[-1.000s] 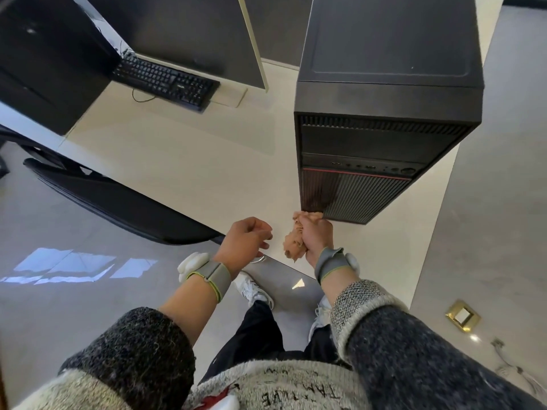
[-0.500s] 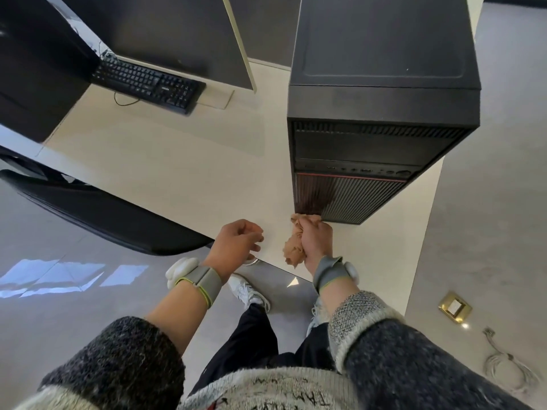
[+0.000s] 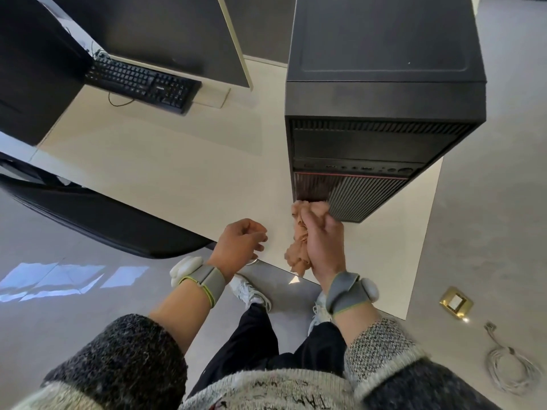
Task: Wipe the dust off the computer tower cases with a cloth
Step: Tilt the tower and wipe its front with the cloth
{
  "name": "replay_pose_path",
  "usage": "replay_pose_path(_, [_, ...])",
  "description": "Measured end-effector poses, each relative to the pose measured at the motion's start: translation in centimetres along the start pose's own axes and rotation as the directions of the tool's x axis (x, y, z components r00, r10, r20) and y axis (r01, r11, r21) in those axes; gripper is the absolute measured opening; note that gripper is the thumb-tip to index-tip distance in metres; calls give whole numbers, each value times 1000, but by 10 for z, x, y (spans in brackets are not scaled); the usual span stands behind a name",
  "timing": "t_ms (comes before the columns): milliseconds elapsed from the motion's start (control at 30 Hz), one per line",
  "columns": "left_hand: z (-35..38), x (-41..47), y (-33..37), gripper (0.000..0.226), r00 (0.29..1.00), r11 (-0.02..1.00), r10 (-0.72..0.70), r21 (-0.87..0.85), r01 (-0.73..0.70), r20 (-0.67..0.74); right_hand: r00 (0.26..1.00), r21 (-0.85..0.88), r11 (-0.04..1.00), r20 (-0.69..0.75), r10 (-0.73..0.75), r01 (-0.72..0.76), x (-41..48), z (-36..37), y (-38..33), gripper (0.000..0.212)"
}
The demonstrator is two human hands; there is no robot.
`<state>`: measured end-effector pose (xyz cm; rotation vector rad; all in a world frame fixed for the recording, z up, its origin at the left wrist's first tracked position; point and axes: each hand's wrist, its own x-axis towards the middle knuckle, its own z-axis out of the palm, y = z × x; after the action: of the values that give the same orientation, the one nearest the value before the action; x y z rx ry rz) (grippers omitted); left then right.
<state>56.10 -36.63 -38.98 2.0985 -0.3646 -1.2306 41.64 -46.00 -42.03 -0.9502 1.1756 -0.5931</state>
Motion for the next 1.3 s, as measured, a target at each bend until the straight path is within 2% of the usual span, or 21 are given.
replay_pose_path(33, [1,-1,1,13,1000,1000,-2,1,2,4,998,-4,998,3,-66,66,-2,0,-6,21])
replay_pose_path(100, [8,-3,5,13,1000,1000,-4,3,4,16,996,-39,996,-32,-81,79,-1,-2,-9,20])
replay_pose_path(233, [11,-9,10,13,1000,1000,15,3,-15,21,994,-75,991,-23,107,-109,39,-16,39,25])
replay_pose_path(300, [8,-11,11,12,999,999,29,13,-30,19,987,-94,983,26,159,-156,32,-19,29,27])
replay_pose_path(367, [6,-11,11,12,999,999,37,15,-37,7,992,-91,988,23,125,-122,4,-14,-9,19])
replay_pose_path(500, [4,-13,5,12,1000,999,31,24,-31,2,999,-89,995,-16,35,-36,-5,-20,-14,18])
replay_pose_path(567, [5,-14,3,12,1000,999,27,33,-27,9,993,-52,992,-39,114,-116,15,-27,8,19])
replay_pose_path(633, [5,-14,3,12,1000,999,27,31,-27,9,986,-47,985,-44,162,-164,53,-38,58,30])
replay_pose_path(700, [6,-14,5,12,999,999,31,36,-32,15,978,-29,978,1,208,-208,70,-41,79,35])
replay_pose_path(800, [6,-13,8,11,999,999,36,35,-36,19,988,-17,988,24,155,-155,14,-28,7,16])
replay_pose_path(833, [6,-13,8,12,999,999,37,34,-37,17,989,5,989,-7,151,-151,6,-24,-5,18])
replay_pose_path(933, [6,-13,8,13,999,998,35,47,-36,15,991,6,992,-35,127,-127,7,-27,-3,22])
replay_pose_path(1033, [8,-15,5,12,999,997,41,58,-42,28,971,7,973,-72,230,-230,30,-39,28,18])
replay_pose_path(1100, [7,-16,5,11,998,997,53,61,-54,20,970,-2,972,-65,233,-234,41,-42,39,30])
replay_pose_path(1133, [7,-15,4,11,998,996,61,68,-62,15,974,23,974,-16,227,-227,30,-42,28,35])
replay_pose_path(1200, [7,-14,2,12,997,995,74,65,-74,0,980,59,978,10,201,-201,-3,-34,-10,22])
replay_pose_path(1300, [6,-14,0,11,998,996,70,47,-70,-1,990,38,992,-62,124,-122,-11,-41,-18,22])
